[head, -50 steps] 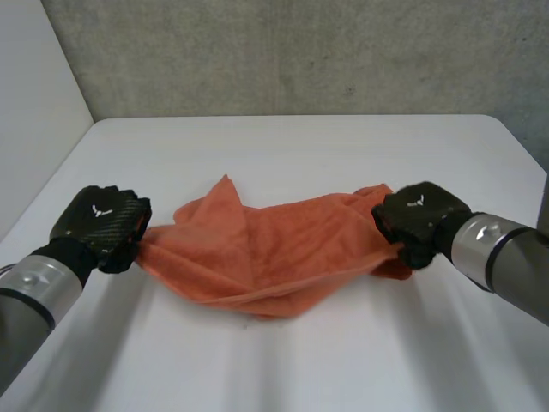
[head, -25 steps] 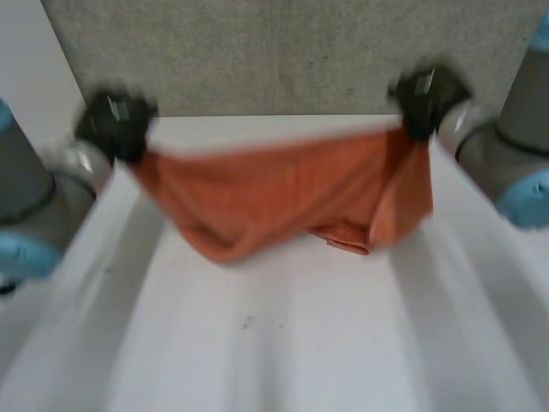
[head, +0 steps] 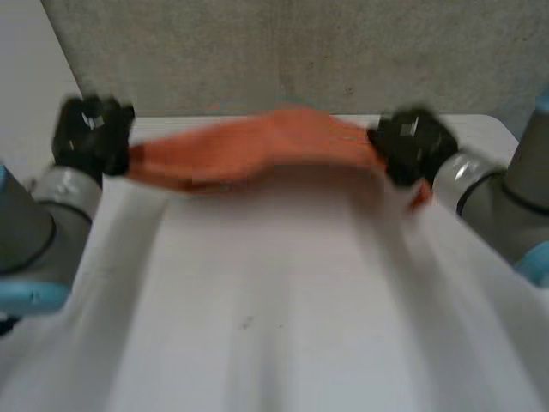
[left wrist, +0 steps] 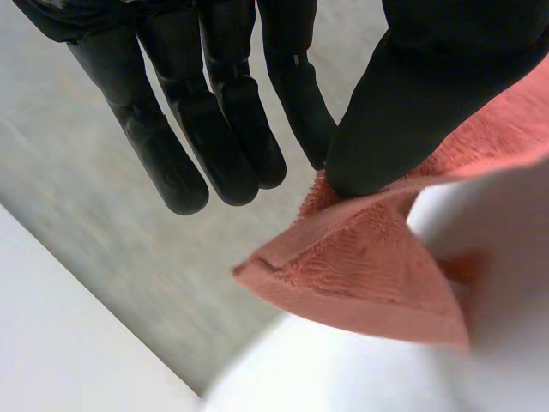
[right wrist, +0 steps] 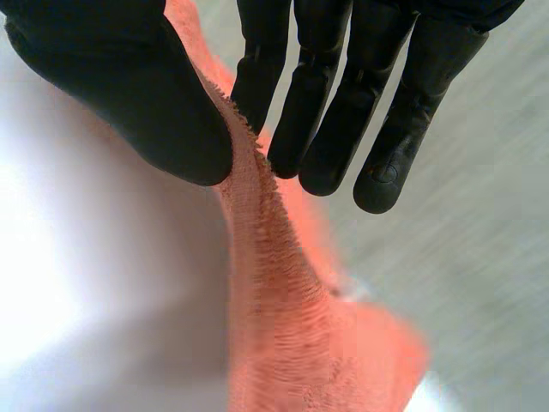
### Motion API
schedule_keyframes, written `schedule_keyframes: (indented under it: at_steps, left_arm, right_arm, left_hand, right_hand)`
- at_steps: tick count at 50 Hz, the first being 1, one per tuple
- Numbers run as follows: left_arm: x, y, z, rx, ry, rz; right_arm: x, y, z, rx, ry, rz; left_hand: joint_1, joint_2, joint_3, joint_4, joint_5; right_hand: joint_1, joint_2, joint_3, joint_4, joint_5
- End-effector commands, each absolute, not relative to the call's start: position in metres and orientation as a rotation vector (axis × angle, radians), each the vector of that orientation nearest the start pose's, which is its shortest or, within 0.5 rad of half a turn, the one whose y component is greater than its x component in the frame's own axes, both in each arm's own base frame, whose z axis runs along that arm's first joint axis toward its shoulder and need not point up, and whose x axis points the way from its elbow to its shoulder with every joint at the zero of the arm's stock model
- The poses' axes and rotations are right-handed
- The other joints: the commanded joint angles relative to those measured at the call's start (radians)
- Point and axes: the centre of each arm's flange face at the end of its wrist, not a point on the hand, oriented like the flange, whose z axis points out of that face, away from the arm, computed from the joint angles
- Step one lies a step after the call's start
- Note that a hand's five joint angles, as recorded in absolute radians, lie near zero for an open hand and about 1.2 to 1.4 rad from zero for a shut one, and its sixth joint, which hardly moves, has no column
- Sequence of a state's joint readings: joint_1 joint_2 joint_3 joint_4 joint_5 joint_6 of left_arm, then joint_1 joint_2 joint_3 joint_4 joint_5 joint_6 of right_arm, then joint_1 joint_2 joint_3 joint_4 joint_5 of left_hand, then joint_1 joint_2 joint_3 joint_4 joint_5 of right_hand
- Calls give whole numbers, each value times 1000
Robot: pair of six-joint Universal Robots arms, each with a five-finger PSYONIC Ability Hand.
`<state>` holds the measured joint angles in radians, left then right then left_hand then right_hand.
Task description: Fold the laundry
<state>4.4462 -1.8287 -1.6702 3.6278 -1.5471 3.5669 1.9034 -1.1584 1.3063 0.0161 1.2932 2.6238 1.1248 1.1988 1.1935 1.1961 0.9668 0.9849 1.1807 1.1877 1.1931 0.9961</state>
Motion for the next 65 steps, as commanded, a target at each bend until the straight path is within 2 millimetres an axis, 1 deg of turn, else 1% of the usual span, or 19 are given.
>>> schedule_keyframes:
  at_steps: [1,2,3,5,8,13,17,20,22,23,29,30,36,45,50,51,57,61,65]
  left_arm:
    - [-218,-299,168,797,2117,-2060]
    - [-216,-299,166,794,2125,-2049]
    - [-213,-300,163,786,2134,-2035]
    - [-211,-301,162,781,2137,-2029]
    - [-209,-302,165,768,2129,-2033]
    - [-207,-304,166,759,2127,-2035]
    - [-206,-304,167,754,2122,-2038]
    - [-206,-304,167,753,2123,-2036]
    - [-205,-303,167,753,2125,-2034]
    - [-205,-303,165,753,2130,-2029]
    - [-204,-302,164,754,2135,-2024]
    - [-204,-302,164,754,2135,-2024]
    - [-205,-301,164,763,2135,-2028]
    - [-205,-301,164,763,2135,-2028]
    - [-205,-301,164,762,2137,-2026]
    - [-205,-301,164,762,2137,-2026]
    - [-205,-301,164,763,2135,-2028]
    - [-205,-301,164,762,2138,-2024]
    - [-205,-300,165,762,2138,-2024]
  right_arm:
    - [267,-300,155,-1273,2300,-1451]
    - [269,-301,153,-1271,2296,-1453]
    - [269,-302,153,-1270,2292,-1466]
    - [268,-305,152,-1254,2287,-1502]
    - [263,-310,157,-1170,2290,-1543]
    - [254,-307,177,-948,2263,-1611]
    - [231,-310,183,-784,2267,-1685]
    - [215,-307,186,-719,2279,-1720]
    - [212,-305,185,-707,2286,-1724]
    - [201,-302,181,-667,2318,-1719]
    - [180,-297,168,-607,2377,-1661]
    - [174,-294,161,-593,2389,-1619]
    - [166,-294,151,-572,2378,-1592]
    - [166,-308,128,-558,2364,-1589]
    - [167,-317,119,-557,2369,-1584]
    - [166,-321,117,-555,2369,-1586]
    - [167,-334,122,-569,2335,-1656]
    - [167,-340,121,-573,2332,-1670]
    - [163,-348,131,-566,2324,-1728]
  left_hand:
    - [271,197,203,200,255]
    - [271,197,203,200,255]
    - [271,197,203,200,255]
    - [271,197,203,200,255]
    - [271,197,203,200,255]
    - [271,197,203,200,255]
    - [271,197,203,200,255]
    - [271,197,203,200,255]
    - [271,197,203,200,255]
    - [271,197,203,200,255]
    - [271,197,203,200,255]
    - [271,197,203,200,255]
    - [271,197,203,200,255]
    - [271,197,203,200,255]
    - [271,197,203,200,255]
    - [271,197,203,200,255]
    - [271,197,203,200,255]
    - [271,197,203,200,255]
    - [271,197,203,200,255]
  right_hand:
    - [411,216,209,203,226]
    - [392,196,189,184,206]
    - [279,83,76,70,93]
    - [-137,-333,-340,-345,-323]
    - [-534,-730,-737,-742,-720]
    - [-609,-805,-812,-817,-795]
    - [-600,-796,-803,-809,-786]
    - [-595,-790,-797,-803,-780]
    - [-592,-787,-794,-800,-777]
    - [-589,-785,-792,-797,-774]
    - [-559,-755,-762,-768,-745]
    - [-530,-726,-733,-738,-716]
    - [-492,-688,-695,-700,-678]
    - [-372,-567,-574,-580,-557]
    - [-257,-453,-460,-465,-443]
    - [-149,-345,-352,-358,-335]
    - [377,181,174,168,191]
    - [411,216,209,203,226]
    - [411,216,209,203,226]
